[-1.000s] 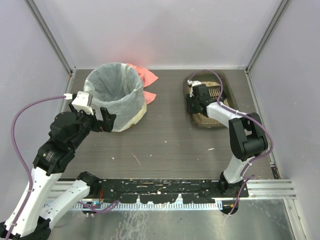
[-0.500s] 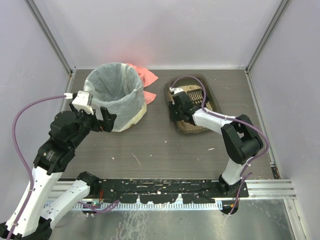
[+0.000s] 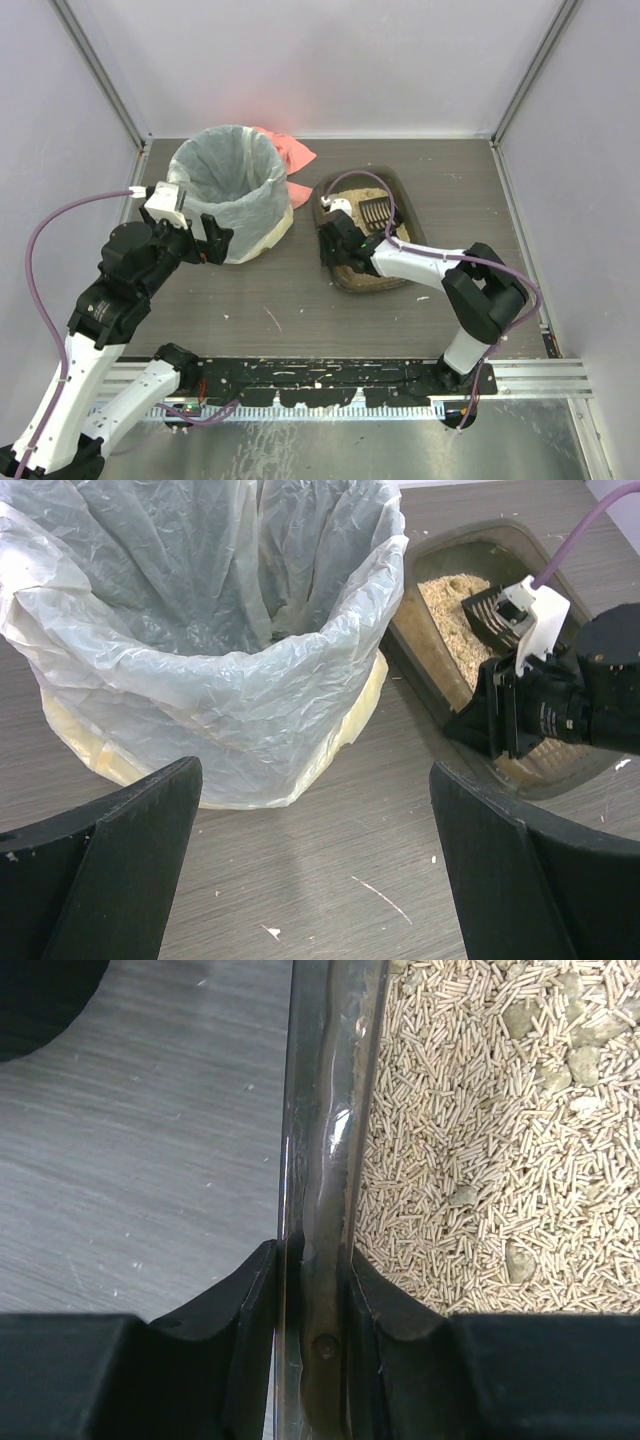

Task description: Clean the litter box

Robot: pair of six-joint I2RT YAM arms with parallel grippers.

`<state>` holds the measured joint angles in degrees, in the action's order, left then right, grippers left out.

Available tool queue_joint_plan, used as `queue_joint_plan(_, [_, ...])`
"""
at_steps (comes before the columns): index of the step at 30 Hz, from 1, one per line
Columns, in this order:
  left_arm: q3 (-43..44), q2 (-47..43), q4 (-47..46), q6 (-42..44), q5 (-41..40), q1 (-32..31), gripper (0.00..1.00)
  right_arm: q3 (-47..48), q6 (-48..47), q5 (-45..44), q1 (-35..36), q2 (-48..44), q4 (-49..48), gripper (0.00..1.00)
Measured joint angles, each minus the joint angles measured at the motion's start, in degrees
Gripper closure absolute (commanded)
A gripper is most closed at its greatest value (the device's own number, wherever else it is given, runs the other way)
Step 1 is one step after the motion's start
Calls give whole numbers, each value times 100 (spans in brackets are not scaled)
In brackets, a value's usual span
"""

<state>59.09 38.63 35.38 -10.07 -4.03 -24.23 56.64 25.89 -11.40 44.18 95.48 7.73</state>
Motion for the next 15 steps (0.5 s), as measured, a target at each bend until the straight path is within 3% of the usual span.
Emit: queue_joint_plan(15, [-11,-2,0,-7,4,4,2,-125,678,-688,1373,-258,490,65])
